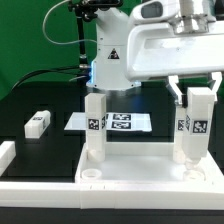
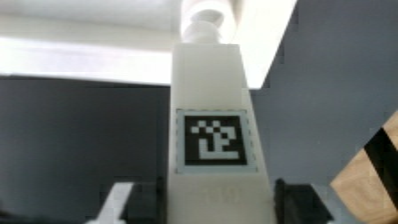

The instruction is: Assemble desk

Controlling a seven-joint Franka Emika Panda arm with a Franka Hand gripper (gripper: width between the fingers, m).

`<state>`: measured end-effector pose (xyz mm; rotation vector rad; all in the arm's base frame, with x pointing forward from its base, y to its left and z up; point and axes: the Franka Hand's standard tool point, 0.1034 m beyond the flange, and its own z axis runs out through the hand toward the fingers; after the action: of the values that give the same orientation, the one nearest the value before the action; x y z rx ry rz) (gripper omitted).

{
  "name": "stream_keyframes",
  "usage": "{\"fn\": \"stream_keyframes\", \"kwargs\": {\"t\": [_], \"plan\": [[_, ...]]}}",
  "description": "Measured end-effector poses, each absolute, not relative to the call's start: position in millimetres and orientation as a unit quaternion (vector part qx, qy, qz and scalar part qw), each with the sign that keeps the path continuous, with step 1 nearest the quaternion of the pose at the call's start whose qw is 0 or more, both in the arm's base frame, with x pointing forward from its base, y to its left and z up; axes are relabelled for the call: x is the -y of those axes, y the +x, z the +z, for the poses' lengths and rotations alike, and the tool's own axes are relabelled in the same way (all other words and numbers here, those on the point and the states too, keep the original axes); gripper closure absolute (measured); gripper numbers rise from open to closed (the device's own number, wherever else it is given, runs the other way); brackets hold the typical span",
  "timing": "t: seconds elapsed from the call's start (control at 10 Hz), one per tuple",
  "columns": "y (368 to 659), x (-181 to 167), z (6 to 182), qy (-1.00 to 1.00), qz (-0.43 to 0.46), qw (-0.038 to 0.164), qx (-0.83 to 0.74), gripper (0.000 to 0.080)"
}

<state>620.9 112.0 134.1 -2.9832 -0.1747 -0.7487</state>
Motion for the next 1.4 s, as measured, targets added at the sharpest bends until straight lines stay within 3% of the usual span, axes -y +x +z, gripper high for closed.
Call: {"fn": "stream_keyframes", "kwargs": {"t": [0.1,1.4], "plan": [[618.1,-116.4,127.8,-0.969,-0.238,0.031,0.06,0.0512],[622.1,-111.1,123.2,-0.966,-0.249,0.026,0.06,0.0512]]}}
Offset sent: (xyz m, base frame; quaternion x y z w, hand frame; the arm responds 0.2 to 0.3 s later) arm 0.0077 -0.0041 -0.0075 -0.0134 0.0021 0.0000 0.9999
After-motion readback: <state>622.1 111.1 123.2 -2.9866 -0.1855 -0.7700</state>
